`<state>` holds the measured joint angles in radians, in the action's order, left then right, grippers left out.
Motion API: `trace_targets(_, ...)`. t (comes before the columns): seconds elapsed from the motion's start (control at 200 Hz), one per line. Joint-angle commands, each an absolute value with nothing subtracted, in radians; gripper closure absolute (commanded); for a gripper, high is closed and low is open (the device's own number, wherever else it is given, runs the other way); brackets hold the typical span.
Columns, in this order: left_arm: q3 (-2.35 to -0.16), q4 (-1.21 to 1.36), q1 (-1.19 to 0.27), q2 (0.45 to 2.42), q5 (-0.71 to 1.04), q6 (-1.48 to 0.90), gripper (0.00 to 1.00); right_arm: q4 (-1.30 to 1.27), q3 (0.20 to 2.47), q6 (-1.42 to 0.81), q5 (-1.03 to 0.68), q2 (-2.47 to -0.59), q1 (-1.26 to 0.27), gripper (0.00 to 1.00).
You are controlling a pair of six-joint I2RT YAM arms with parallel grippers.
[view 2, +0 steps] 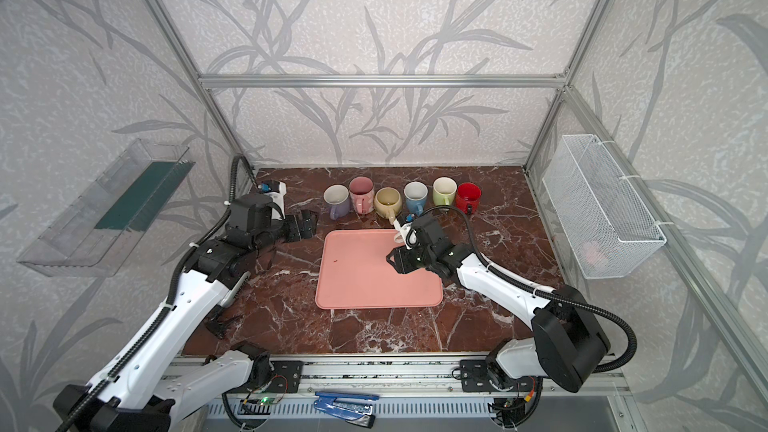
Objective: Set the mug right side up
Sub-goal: 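Open the left gripper off the lavender mug while the right gripper nears the white mug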
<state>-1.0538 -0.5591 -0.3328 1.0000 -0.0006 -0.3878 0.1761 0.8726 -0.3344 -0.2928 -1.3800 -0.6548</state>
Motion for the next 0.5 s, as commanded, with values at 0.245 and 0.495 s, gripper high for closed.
trace_targets(0.245,-0.891,-0.611,-0.337,0.816,0.103,-0.385,0.01,0.436,1.078,-0.262,-0.145,-1.436,-0.648,0.41)
trace_targets(0.495,-0.818,-0.609,-0.337,0.768,0.166,-0.371,0.01,0.529,1.207,-0.295,-0.16,-1.518,-0.536,0.37)
